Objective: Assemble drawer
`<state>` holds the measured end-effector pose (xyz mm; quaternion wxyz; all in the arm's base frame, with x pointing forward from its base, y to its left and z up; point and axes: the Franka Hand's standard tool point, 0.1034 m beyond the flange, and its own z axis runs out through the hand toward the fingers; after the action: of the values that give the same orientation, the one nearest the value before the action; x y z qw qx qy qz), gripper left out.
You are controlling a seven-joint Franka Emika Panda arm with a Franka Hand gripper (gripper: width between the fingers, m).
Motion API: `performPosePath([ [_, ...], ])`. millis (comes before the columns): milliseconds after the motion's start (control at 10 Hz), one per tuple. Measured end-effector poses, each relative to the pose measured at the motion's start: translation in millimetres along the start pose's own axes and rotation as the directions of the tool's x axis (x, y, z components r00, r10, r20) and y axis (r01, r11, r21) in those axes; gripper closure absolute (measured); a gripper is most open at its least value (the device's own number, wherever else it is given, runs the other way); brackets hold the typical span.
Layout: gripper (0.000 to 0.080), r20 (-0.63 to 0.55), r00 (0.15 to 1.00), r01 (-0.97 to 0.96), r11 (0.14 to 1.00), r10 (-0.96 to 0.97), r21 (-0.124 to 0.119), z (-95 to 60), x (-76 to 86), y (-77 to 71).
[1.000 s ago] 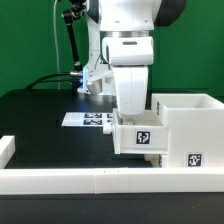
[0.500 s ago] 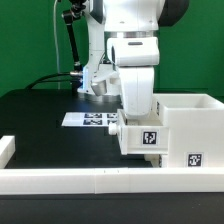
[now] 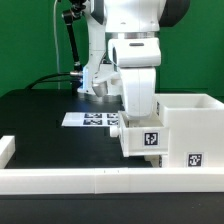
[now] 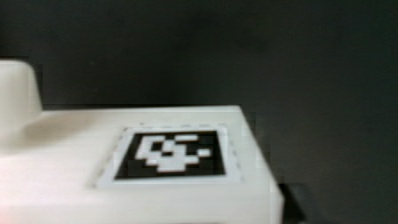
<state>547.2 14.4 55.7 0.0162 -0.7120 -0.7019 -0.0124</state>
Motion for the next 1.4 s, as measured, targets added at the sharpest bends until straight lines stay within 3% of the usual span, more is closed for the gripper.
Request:
performPosePath([
  [100, 0.0479, 0.000, 1.000, -0.005, 1.000, 0.005, 0.000, -0.3, 0.1, 0.0],
  [300, 0.0219, 0.001, 1.000, -0.013, 1.000, 0.013, -0.003, -2.8, -0.5, 0.9],
  [400, 0.0219, 0.003, 1.000, -0.014, 1.000, 0.014, -0.001, -4.2, -0.7, 0.7],
  [500, 0.0164, 0.006, 1.000, -0.027, 1.000, 0.027, -0.006, -10.1, -0.4, 2.3],
  [700, 0.0154, 0.015, 0.998, -0.057, 0.998, 0.057, -0.025, -27.6, 1.2, 7.3],
  [1100, 0.0151, 0.039, 0.997, -0.068, 0.998, 0.069, -0.014, -53.1, -17.1, 11.2],
  [1200, 0.0151, 0.042, 0.997, -0.063, 0.998, 0.064, -0.017, -55.4, -29.4, 12.1],
  [1400, 0.0151, 0.031, 0.999, -0.022, 1.000, 0.023, -0.017, -41.9, -51.3, 11.9],
])
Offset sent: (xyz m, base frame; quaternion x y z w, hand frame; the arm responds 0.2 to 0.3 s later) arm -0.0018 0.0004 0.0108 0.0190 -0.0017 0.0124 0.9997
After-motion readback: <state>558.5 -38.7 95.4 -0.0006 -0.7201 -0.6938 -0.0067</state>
